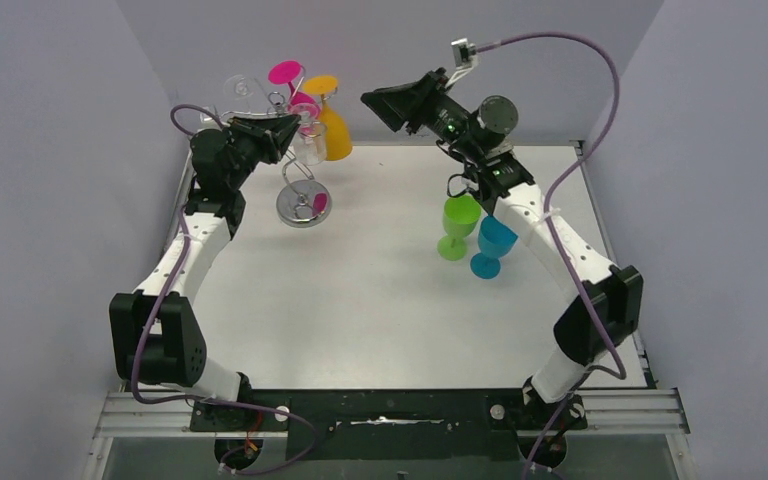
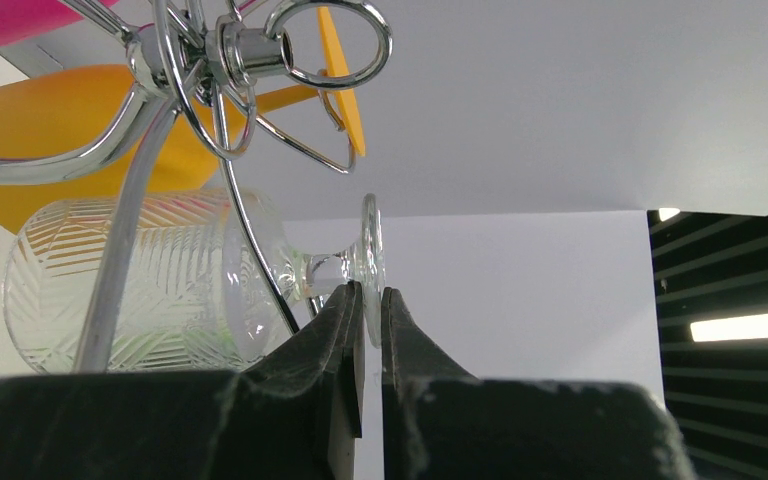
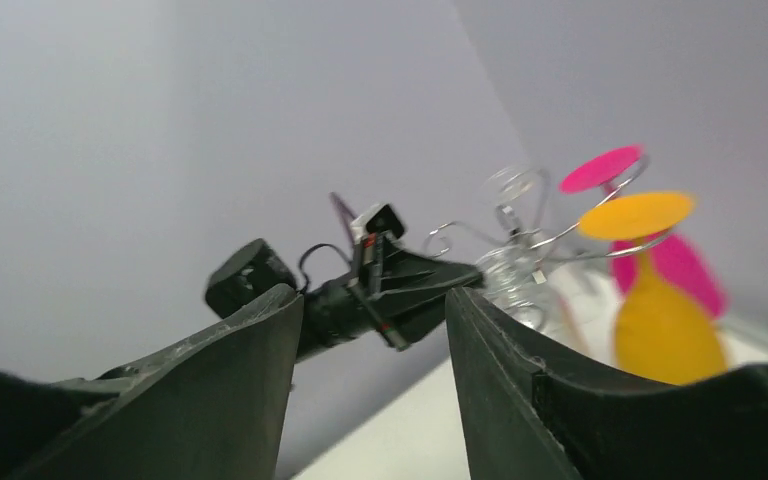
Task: Take the wine glass off the wine glass rack
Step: Pick up the wine glass from the wine rack.
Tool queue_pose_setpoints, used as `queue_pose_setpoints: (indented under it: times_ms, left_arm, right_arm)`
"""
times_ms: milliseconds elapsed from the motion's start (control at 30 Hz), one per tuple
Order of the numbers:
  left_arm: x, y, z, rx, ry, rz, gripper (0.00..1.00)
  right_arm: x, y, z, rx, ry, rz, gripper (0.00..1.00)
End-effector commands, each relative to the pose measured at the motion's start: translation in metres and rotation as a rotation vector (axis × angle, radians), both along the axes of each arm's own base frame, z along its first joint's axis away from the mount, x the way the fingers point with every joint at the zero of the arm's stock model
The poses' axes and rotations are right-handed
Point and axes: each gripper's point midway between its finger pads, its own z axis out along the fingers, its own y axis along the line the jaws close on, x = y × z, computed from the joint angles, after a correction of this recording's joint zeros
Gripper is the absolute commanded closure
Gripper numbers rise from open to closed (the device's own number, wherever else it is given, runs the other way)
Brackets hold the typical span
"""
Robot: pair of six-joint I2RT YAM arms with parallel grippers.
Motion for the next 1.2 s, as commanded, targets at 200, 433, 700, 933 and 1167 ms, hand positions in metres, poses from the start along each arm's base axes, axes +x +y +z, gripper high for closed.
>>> queue_pose_setpoints:
  times_ms: [200,433,700,933,1167]
  left_arm:
    - [-0.027,-0.018,0.078,-0.046,-0.293,-0.172,1.00]
    - [-0.033,-0.023,0.075,-0.041,-0.320,-0.248,1.00]
    - [-0.033,-0.023,0.075,-0.043,-0.334,-0.271,1.00]
    - [-0.033,-0.026,0.076,-0.019,-0.348,-0.289,1.00]
    - [-0.030,-0.032,0.075,0.074,-0.359,-0.316,1.00]
  right_arm:
    - [0.025,0.064,-0.040,0.204,0.585,0.468,0.52]
    - [0.047,0.079,-0.053,0.153,0.646,0.469,0.54]
    - [0.045,0.092,-0.067,0.147,0.703,0.531,0.63]
    - [0.056,0.090,-0.097,0.085,0.758,0.411,0.61]
    - [0.059,0.091,-0.122,0.039,0.799,0.357,0.64]
